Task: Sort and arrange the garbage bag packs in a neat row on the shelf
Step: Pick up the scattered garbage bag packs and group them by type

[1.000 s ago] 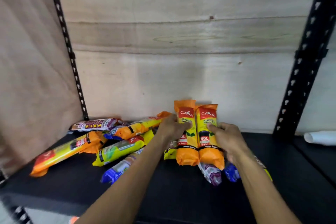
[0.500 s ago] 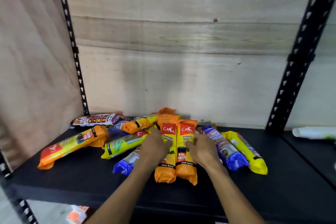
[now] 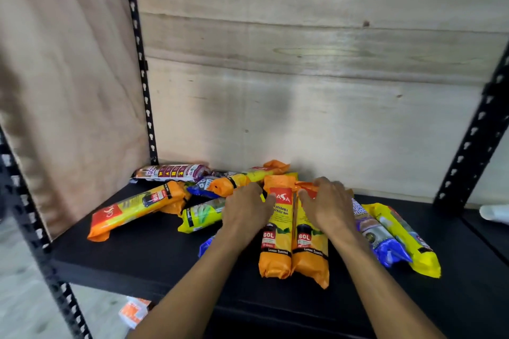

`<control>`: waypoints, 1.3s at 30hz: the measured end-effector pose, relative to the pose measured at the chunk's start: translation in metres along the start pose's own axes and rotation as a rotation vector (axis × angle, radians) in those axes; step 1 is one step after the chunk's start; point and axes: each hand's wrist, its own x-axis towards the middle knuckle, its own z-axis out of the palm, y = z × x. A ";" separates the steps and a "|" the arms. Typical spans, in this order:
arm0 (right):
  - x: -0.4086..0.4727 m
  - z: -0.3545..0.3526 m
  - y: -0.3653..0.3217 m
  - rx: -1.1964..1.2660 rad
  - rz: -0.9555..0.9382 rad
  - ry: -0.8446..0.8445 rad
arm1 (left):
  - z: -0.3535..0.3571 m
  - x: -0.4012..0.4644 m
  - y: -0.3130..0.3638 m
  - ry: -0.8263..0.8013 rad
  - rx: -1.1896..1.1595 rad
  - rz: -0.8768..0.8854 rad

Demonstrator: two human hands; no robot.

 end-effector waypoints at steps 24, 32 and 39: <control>0.136 0.117 -0.154 -0.184 -0.400 -0.582 | -0.095 0.151 -0.155 -0.116 -0.222 -0.549; 0.163 0.135 -0.156 -0.355 -0.406 -0.732 | -0.075 0.171 -0.177 -0.112 -0.357 -0.715; 0.164 0.136 -0.161 -0.536 -0.481 -0.759 | -0.071 0.180 -0.182 -0.070 -0.511 -0.732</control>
